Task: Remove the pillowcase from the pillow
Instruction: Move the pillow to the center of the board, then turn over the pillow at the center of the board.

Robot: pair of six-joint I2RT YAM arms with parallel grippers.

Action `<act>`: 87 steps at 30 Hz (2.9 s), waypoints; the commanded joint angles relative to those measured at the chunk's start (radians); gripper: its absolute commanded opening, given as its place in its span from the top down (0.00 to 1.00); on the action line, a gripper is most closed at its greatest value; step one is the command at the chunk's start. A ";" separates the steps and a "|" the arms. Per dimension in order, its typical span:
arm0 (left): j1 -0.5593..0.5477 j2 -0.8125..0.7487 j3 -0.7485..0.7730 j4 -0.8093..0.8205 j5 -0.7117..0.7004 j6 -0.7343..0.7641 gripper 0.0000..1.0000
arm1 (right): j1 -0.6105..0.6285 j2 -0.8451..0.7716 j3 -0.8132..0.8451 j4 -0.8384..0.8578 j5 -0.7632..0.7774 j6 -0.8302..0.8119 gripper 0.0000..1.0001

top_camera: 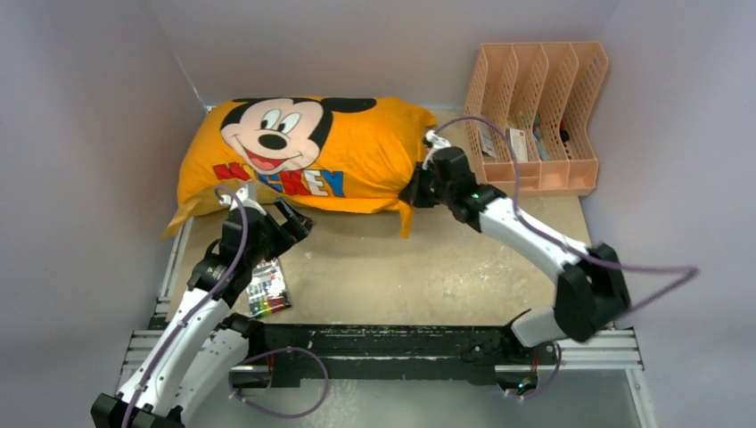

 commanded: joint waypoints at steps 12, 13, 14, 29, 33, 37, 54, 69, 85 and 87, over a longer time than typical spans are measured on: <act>0.008 0.210 0.540 -0.151 -0.431 0.283 0.03 | -0.054 -0.572 -0.169 -0.424 0.312 0.025 0.28; 0.008 0.254 0.598 -0.196 -0.486 0.295 0.03 | -0.053 -0.583 -0.141 -0.422 0.315 0.022 0.25; 0.010 0.307 0.659 -0.255 -0.550 0.315 0.03 | -0.052 -0.604 -0.119 -0.407 0.302 0.013 0.20; 0.569 0.839 0.824 -0.014 0.115 0.313 0.01 | 0.057 -0.140 0.478 -0.437 0.101 -0.133 0.03; 0.572 0.911 0.722 0.073 0.351 0.296 0.01 | 0.068 0.103 0.439 -0.545 0.190 -0.176 0.02; 0.579 0.891 0.660 0.141 0.345 0.306 0.01 | 0.069 0.182 0.067 -0.363 0.266 -0.086 0.26; 0.618 1.170 0.915 0.278 0.650 0.199 0.01 | 0.110 0.132 -0.505 0.042 0.105 0.137 0.60; 0.491 0.841 0.852 0.517 0.800 0.129 1.00 | 0.109 0.181 -0.031 -0.189 0.061 0.042 0.46; 0.307 0.392 0.692 0.349 0.783 0.293 1.00 | 0.071 0.348 0.627 -0.369 0.182 -0.022 0.20; 0.245 0.332 0.585 0.363 0.720 0.331 1.00 | 0.071 0.250 0.469 -0.281 0.143 0.006 0.17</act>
